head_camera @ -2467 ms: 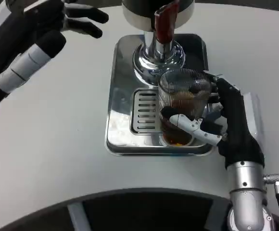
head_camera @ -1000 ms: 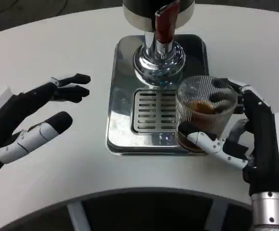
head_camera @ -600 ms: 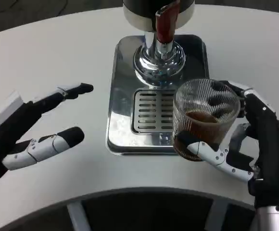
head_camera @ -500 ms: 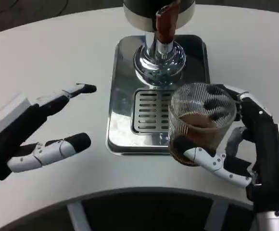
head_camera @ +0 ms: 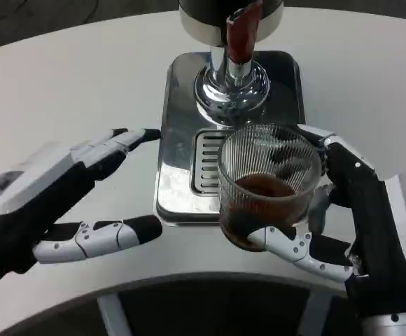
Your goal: Grasp the cup under the faucet to collect the drink, then remove the cup.
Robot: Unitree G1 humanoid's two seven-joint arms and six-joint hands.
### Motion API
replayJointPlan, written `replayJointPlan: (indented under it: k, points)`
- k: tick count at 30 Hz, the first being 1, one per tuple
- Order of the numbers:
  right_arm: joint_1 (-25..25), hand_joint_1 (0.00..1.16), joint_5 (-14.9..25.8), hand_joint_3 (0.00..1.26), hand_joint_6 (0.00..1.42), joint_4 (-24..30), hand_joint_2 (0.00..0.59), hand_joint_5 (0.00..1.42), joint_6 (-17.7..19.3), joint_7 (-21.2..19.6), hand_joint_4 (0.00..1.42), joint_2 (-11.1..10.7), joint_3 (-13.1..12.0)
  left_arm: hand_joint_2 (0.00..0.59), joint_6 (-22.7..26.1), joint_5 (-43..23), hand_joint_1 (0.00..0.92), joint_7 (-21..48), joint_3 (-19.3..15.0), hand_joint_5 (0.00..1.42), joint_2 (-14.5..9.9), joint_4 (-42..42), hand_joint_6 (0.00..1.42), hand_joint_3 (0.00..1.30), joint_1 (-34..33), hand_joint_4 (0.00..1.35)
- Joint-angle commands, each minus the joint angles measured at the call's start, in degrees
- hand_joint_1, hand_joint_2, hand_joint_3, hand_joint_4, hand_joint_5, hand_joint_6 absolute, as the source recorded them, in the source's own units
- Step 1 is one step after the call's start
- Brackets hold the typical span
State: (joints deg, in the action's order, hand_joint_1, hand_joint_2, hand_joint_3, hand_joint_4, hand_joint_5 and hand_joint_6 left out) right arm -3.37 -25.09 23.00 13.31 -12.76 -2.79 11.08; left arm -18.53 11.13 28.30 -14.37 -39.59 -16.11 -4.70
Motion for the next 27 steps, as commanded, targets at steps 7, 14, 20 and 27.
replayJointPlan:
  k: [7, 14, 20, 27]
  points:
    - [0.46, 0.92, 1.0, 0.85, 1.28, 3.62, 0.138, 1.19, 3.57, 3.36, 1.0, -0.63, 1.26, 0.114, 3.48, 1.9, 0.0, 0.34, -1.6, 0.0, -1.78, -6.43, 0.02, 0.06, 6.04, 0.0]
    - [0.32, 0.92, 2.06, 0.86, 1.28, 4.34, 0.135, 1.19, 3.68, 5.24, 1.0, -1.64, 1.18, 0.113, 4.97, 2.83, 0.0, 0.19, -2.98, 0.0, -1.81, -9.7, 0.01, 0.04, 10.0, 0.0]
    - [0.26, 0.92, 2.84, 0.86, 1.28, 4.68, 0.134, 1.2, 3.81, 6.59, 1.0, -2.34, 1.22, 0.108, 5.48, 3.67, 0.0, -0.08, -4.24, 0.0, -1.24, -12.02, 0.01, 0.02, 12.83, 0.0]
    - [0.14, 0.92, 3.71, 0.86, 1.3, 5.09, 0.134, 1.21, 3.67, 8.14, 1.01, -2.65, 1.0, 0.107, 5.21, 3.42, 0.0, -0.34, -5.98, 0.0, -0.42, -14.45, 0.01, 0.01, 16.42, 0.0]
